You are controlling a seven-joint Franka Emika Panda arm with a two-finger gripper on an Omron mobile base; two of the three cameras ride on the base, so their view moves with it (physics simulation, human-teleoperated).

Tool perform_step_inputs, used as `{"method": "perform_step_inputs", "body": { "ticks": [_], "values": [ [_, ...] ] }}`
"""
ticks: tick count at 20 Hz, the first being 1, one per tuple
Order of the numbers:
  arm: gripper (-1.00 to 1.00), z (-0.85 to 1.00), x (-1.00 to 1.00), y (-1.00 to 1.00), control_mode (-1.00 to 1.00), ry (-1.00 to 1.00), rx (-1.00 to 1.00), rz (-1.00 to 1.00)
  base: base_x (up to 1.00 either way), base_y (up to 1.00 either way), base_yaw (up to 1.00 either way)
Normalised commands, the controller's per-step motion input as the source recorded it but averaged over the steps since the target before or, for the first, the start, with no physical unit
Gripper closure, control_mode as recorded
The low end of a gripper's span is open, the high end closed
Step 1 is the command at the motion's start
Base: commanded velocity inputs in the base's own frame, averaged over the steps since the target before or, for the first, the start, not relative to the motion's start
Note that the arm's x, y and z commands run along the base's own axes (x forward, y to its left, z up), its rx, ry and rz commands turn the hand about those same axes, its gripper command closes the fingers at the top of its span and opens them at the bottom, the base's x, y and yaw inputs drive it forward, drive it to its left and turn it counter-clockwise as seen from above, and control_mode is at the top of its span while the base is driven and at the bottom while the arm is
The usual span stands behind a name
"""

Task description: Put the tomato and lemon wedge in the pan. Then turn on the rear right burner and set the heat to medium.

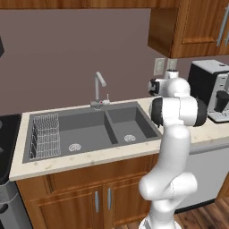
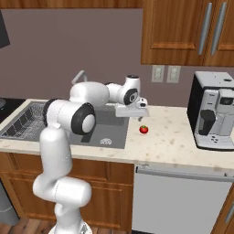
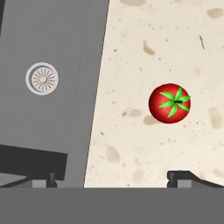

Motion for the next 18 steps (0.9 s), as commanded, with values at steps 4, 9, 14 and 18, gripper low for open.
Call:
{"method": "perform_step_inputs", "body": {
  "ticks": [4, 9, 14, 18],
  "values": [
    [-1.0, -0.43, 0.04, -0.12, -1.0, 0.0, 0.0, 0.0, 0.0, 0.0, 0.0],
    [-1.0, -0.33, 0.02, -0.05, -1.0, 0.0, 0.0, 0.0, 0.0, 0.0, 0.0],
    [-1.0, -0.07, 0.03, 0.0, -1.0, 0.0, 0.0, 0.0, 0.0, 0.0, 0.0],
    [-1.0, 0.0, 0.08, -0.01, -1.0, 0.0, 0.0, 0.0, 0.0, 0.0, 0.0]
  ]
}}
